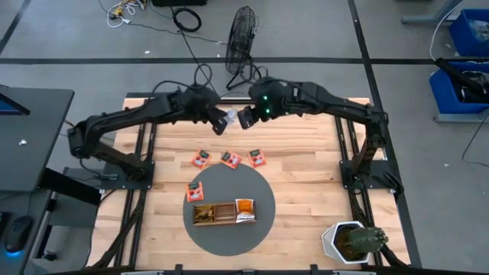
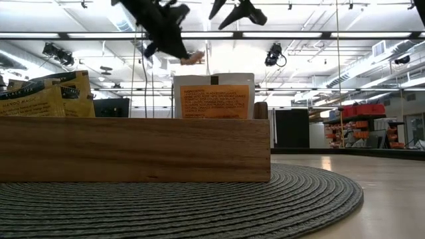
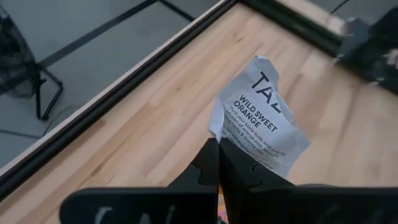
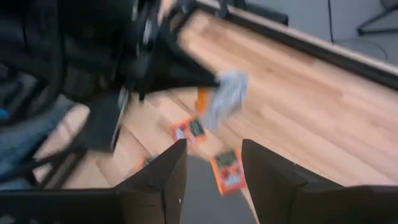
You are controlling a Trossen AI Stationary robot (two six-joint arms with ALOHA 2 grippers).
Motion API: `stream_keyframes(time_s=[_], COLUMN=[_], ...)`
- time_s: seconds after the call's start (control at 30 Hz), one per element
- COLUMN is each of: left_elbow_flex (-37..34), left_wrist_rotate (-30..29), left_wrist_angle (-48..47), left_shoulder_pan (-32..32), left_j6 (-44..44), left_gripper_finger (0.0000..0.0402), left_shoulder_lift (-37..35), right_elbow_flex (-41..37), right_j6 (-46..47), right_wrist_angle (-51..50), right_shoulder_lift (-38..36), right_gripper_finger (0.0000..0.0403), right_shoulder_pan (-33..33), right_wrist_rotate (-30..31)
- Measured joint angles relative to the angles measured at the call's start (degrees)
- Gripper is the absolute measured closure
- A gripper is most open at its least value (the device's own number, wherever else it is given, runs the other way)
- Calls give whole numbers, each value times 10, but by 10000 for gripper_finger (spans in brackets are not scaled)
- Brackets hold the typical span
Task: Pick & Place Tea
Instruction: Put the orange white tea bag into the right section of the wooden organizer
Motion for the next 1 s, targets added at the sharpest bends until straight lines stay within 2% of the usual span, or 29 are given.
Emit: stream_keyframes(time_s=[0.23,0.4,0.63,1.0], left_elbow_flex=[0,0,0,1], left_wrist_rotate=[-26,-55,-97,-121], left_wrist_angle=[2,4,41,51], left_shoulder_pan=[-41,-66,-82,-82], left_j6=[-13,-14,-32,-28], left_gripper_finger=[399,399,399,399], left_shoulder_lift=[-24,-24,-26,-32], right_elbow_flex=[0,0,-11,-37], right_j6=[0,1,1,6], right_wrist_angle=[48,46,44,96], right_shoulder_lift=[0,0,4,5], right_gripper_finger=[234,202,163,182], right_shoulder_pan=[-28,-42,-42,-48], right_wrist_rotate=[-8,-48,-50,-65])
